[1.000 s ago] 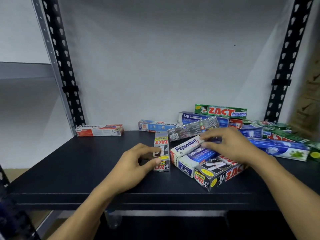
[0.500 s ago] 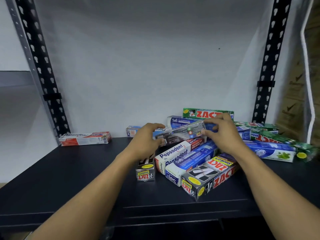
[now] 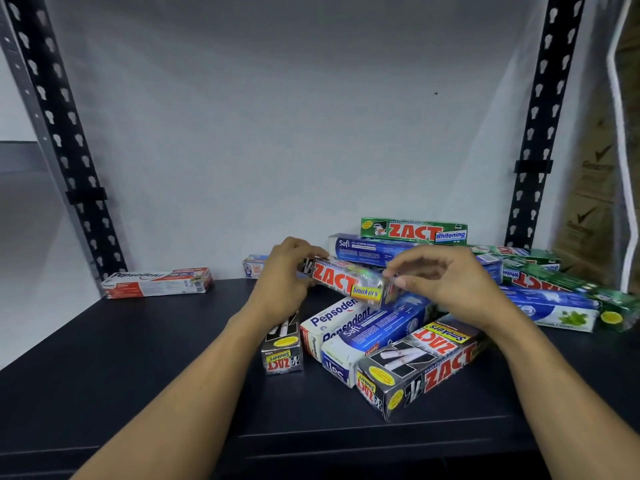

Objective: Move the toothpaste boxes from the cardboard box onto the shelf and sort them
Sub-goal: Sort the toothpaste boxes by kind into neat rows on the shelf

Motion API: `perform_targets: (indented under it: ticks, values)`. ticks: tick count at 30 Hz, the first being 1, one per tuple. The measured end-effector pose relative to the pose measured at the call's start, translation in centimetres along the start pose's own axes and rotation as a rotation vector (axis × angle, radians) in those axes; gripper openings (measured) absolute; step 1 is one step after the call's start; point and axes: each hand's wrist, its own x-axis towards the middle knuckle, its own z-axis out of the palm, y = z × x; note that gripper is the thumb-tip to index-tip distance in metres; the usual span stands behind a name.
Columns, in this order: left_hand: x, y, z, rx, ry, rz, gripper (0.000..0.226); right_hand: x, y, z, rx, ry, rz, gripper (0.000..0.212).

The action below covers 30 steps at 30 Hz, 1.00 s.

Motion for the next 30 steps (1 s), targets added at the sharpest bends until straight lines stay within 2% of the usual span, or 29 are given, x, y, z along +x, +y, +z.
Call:
perform_targets:
  ticks: [3, 6, 9, 13, 16, 21, 27, 30]
  values:
    - [-0.6, 0.3, -1.4, 0.03, 0.096, 0.048, 0.043, -0.5, -0.3, 0.3, 0.019, -0.086, 0.011, 0.024]
    - [-1.5, -0.1, -3.2, 0.056, 0.162, 0.066, 0.041, -1.1, -0.7, 0.5, 0.077, -0.201, 0.018, 0.033]
    - [-2.7, -1.1, -4.7, 0.079, 0.156, 0.034, 0.043, -1.5, -1.2, 0.9, 0.066, -0.27, 0.042, 0.039]
    - [-4.2, -2.5, -5.8, 0.006, 0.068, -0.042, 0.052, -0.6, -0.2, 0.4, -0.218, -0.126, 0.094, 0.037]
    - [-5.3, -3.2, -6.5, -0.055, 0.026, -0.082, 0.052, -0.1, 0.7, -0.3, -0.45, -0.104, 0.107, 0.032]
    - [-7.8, -3.7, -6.7, 0.046, -0.055, -0.063, 0.065, 0.5, 1.4, -0.3, -0.606, -0.067, 0.083, 0.035]
    - [-9.3, -2.5, -5.3, 0.207, -0.069, -0.046, 0.069, 3.2, 1.9, -0.5, -0.827, 0.128, 0.018, 0.053]
    - [-9.4, -2.4, -5.3, 0.194, -0.061, -0.061, 0.068, 4.6, 2.6, -0.6, -1.0, 0.135, 0.112, 0.064]
